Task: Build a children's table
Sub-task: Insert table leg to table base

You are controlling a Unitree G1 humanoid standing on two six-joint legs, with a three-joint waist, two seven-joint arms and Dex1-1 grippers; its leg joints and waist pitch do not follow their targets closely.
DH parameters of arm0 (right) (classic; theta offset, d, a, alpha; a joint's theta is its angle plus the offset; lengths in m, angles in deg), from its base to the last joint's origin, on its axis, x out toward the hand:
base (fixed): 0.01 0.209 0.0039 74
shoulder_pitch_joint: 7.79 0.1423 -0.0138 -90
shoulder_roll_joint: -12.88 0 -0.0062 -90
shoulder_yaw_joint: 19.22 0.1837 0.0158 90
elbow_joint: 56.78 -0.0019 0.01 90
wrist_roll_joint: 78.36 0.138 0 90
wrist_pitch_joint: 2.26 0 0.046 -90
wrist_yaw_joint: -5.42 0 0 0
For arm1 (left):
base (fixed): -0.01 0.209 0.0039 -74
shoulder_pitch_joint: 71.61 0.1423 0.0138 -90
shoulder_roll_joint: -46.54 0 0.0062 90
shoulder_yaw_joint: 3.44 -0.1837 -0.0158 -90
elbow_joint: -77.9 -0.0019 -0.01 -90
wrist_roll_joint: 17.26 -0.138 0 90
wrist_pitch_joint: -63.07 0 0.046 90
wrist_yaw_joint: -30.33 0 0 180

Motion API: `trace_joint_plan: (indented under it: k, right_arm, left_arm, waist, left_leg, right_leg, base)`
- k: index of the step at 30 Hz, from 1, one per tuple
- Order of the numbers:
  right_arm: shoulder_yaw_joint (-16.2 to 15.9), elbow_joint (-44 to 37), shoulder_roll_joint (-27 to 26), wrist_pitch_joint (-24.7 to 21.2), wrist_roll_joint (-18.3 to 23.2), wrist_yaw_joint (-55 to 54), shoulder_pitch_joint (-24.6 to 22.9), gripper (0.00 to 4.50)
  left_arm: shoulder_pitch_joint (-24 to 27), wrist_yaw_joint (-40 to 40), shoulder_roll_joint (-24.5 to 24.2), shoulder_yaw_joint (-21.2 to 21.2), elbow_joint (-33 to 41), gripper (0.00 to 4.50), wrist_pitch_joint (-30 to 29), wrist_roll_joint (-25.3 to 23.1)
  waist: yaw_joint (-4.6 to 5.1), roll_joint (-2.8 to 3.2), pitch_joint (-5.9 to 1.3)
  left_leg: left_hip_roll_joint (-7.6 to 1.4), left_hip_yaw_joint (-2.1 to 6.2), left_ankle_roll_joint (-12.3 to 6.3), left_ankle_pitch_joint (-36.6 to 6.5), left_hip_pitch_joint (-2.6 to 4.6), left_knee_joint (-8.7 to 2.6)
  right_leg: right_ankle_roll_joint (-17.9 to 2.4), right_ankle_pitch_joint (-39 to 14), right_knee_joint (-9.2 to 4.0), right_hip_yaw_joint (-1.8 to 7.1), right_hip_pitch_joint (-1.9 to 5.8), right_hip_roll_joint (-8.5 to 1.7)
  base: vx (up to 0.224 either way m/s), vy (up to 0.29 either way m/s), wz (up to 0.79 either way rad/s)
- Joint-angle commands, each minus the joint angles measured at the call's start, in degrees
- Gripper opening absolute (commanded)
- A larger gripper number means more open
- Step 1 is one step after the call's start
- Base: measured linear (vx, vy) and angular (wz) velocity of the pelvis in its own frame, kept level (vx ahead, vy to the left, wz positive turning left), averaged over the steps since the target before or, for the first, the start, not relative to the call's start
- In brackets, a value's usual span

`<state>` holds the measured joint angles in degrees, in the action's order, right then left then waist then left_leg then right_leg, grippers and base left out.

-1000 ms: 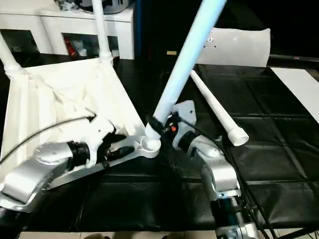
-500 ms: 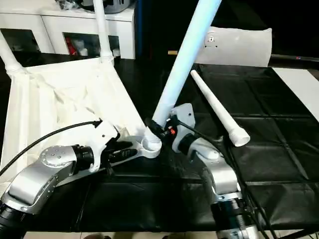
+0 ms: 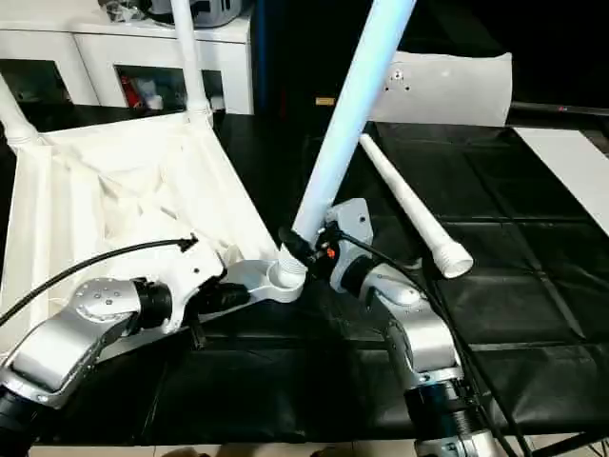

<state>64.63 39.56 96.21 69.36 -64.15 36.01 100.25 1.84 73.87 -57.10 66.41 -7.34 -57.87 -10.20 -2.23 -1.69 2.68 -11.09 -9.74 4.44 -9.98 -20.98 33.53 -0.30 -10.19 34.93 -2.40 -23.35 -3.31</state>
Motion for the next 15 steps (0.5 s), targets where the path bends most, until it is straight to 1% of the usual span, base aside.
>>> trace_joint_plan:
  k: [1, 3, 5, 7, 8, 10, 12, 13, 15]
  right_arm:
    - [0.00, -1.25, 0.75, -0.59, -0.19, 0.26, 0.48, 1.89]
    - [-0.01, -1.15, 0.82, -0.66, -0.16, 0.33, 0.66, 1.89]
    - [-0.14, -0.98, 0.92, -0.64, -0.25, 0.51, 0.84, 1.89]
    - [-0.21, -0.80, 0.93, -0.57, -0.34, 0.57, 0.99, 1.89]
    - [-0.25, -0.75, 0.89, -0.55, -0.39, 0.59, 1.05, 1.89]
    - [-0.28, -0.74, 0.86, -0.55, -0.42, 0.60, 1.07, 1.89]
    - [-0.42, -0.84, 0.76, -0.63, -0.44, 0.64, 1.01, 1.89]
    - [-0.67, -0.91, 0.79, -0.67, -0.54, 0.88, 0.88, 1.89]
    - [-0.93, -1.04, 0.79, -0.82, -0.55, 1.19, 0.72, 1.89]
  left_arm:
    - [0.24, 0.94, -0.93, -2.39, -2.00, 0.00, -0.66, -1.53]
    - [0.20, 1.66, -1.42, -2.92, -1.92, 0.00, -0.61, -1.97]
    - [0.24, 2.05, -1.54, -2.98, -1.66, 0.00, -0.63, -2.01]
    - [0.05, 0.77, -0.62, -2.02, -2.04, 0.00, -1.04, -1.80]
    - [-0.06, 0.68, 0.11, -1.13, -1.85, 0.00, -2.23, -0.60]
    - [-0.11, 0.83, 0.55, -0.55, -1.61, 0.55, -3.13, 0.36]
    - [-0.26, 1.07, 0.73, -0.38, -1.58, 0.55, -3.13, 0.61]
    - [-0.36, 0.97, 0.46, -0.71, -1.99, 0.55, -2.56, -0.17]
    - [-0.47, 0.64, 0.14, -1.09, -2.71, 0.91, -1.90, -1.32]
  waist:
    - [-0.04, 0.94, -3.03]
    - [-0.02, 0.92, -3.04]
    - [0.05, 0.91, -3.02]
    - [0.10, 0.97, -3.07]
    - [0.15, 0.97, -3.08]
    - [0.07, 1.00, -3.06]
    - [0.07, 0.97, -3.05]
    - [0.01, 1.07, -3.08]
    - [0.04, 1.05, -3.10]
  left_leg:
    - [-1.37, 0.49, 1.69, -17.81, 0.64, -4.11]
    - [-1.37, 0.53, 1.64, -18.24, 0.69, -4.12]
    - [-1.37, 0.55, 1.67, -18.03, 0.60, -4.15]
    - [-1.39, 0.53, 1.69, -17.64, 0.64, -4.10]
    - [-1.38, 0.44, 1.73, -17.58, 0.61, -4.07]
    - [-1.37, 0.45, 1.69, -17.70, 0.66, -4.05]
    - [-1.38, 0.46, 1.61, -17.78, 0.64, -4.07]
    - [-1.32, 0.49, 1.54, -17.70, 0.61, -4.04]
    - [-1.30, 0.51, 1.44, -17.72, 0.58, -4.06]
  right_leg:
    - [-7.63, -18.87, -4.79, 2.28, 2.27, -3.22]
    - [-7.41, -19.69, -4.83, 2.27, 2.23, -3.23]
    - [-7.39, -19.44, -4.80, 2.28, 2.29, -3.23]
    - [-7.74, -18.62, -4.70, 2.27, 2.26, -3.22]
    - [-7.95, -18.34, -4.64, 2.31, 2.28, -3.22]
    - [-8.15, -18.63, -4.68, 2.28, 2.23, -3.24]
    - [-8.25, -18.49, -4.73, 2.27, 2.25, -3.21]
    - [-8.14, -18.41, -4.74, 2.25, 2.29, -3.21]
    - [-7.72, -18.53, -4.76, 2.27, 2.32, -3.18]
  base:
    - [0.000, 0.000, 0.00]
    - [0.000, 0.000, 0.00]
    - [0.000, 0.000, 0.00]
    - [0.000, 0.000, 0.00]
    - [0.000, 0.000, 0.00]
    - [0.000, 0.000, 0.00]
    - [0.000, 0.000, 0.00]
    - [0.000, 0.000, 0.00]
    - [0.000, 0.000, 0.00]
